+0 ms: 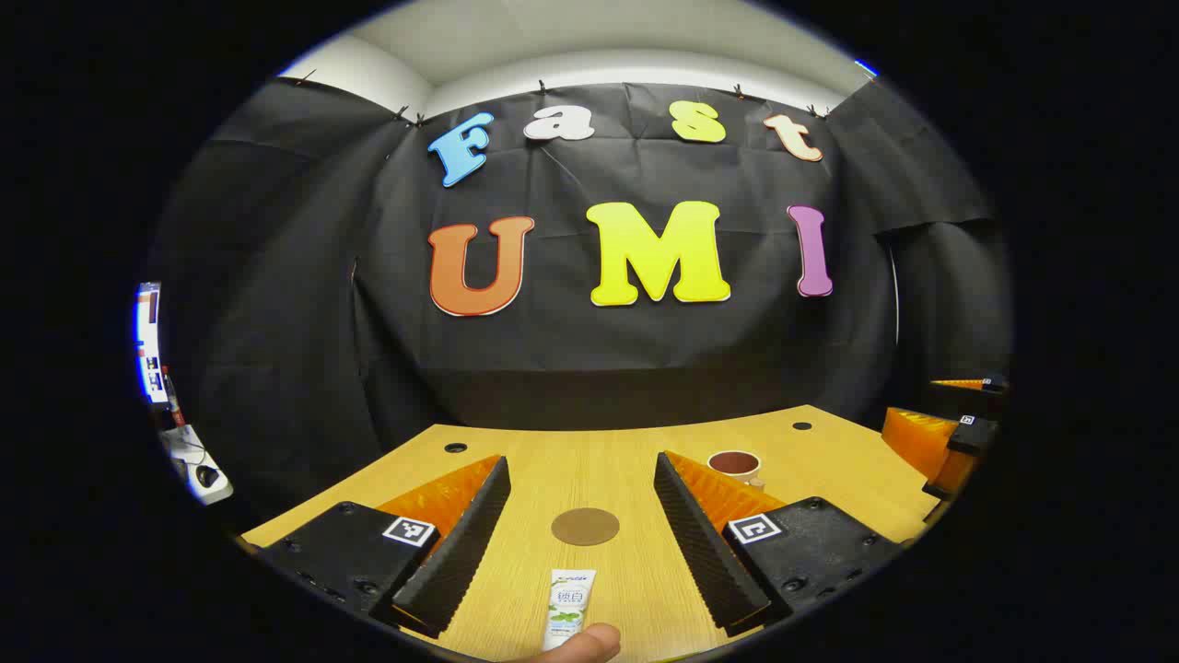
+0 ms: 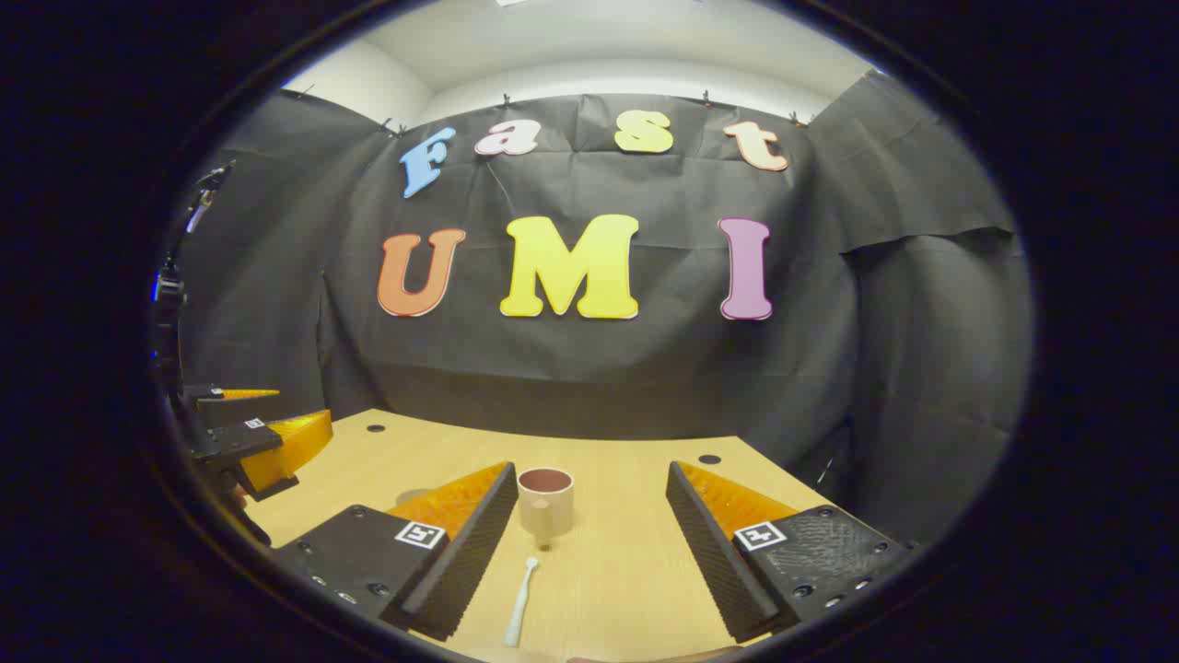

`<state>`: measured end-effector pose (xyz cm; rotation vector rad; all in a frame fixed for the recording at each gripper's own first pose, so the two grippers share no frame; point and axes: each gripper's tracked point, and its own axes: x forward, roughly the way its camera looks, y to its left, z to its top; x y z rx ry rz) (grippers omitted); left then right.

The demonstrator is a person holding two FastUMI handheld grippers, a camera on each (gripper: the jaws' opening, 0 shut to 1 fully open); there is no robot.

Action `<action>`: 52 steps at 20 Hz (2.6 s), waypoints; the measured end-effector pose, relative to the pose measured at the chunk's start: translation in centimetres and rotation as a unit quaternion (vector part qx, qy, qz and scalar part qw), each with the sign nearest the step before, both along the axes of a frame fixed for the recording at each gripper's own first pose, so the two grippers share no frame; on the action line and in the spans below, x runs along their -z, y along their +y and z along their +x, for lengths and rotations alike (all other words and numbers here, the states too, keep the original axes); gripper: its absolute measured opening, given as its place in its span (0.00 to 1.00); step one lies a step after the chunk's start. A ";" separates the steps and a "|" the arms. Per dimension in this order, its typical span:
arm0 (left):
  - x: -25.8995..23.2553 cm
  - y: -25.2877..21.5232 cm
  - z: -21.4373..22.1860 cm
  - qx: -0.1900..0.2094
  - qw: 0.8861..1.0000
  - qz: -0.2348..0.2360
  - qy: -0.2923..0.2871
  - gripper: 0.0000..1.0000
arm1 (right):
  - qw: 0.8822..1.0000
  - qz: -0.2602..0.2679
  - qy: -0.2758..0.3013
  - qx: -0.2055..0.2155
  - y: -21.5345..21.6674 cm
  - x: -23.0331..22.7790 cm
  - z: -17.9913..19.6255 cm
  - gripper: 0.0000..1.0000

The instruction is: Put the toothbrush and toothpaste on the desktop into the cup, then pick up the cup and place it on the coaster on the desktop.

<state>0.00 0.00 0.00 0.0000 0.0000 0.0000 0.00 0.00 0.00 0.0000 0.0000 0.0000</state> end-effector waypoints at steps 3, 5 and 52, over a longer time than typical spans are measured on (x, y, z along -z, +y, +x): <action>-0.1 0.8 0.1 -0.002 1.000 0.000 -0.001 0.99 | 1.000 0.004 -0.004 0.012 0.0 -0.4 -0.5 0.97; -0.1 1.4 0.0 -0.007 1.000 0.000 -0.003 0.99 | 1.000 0.008 -0.006 0.018 0.0 -0.6 -0.8 0.97; 13.6 4.3 -0.3 -0.027 0.986 -0.029 0.162 1.00 | 0.945 0.015 0.326 -0.034 6.5 22.7 5.9 0.11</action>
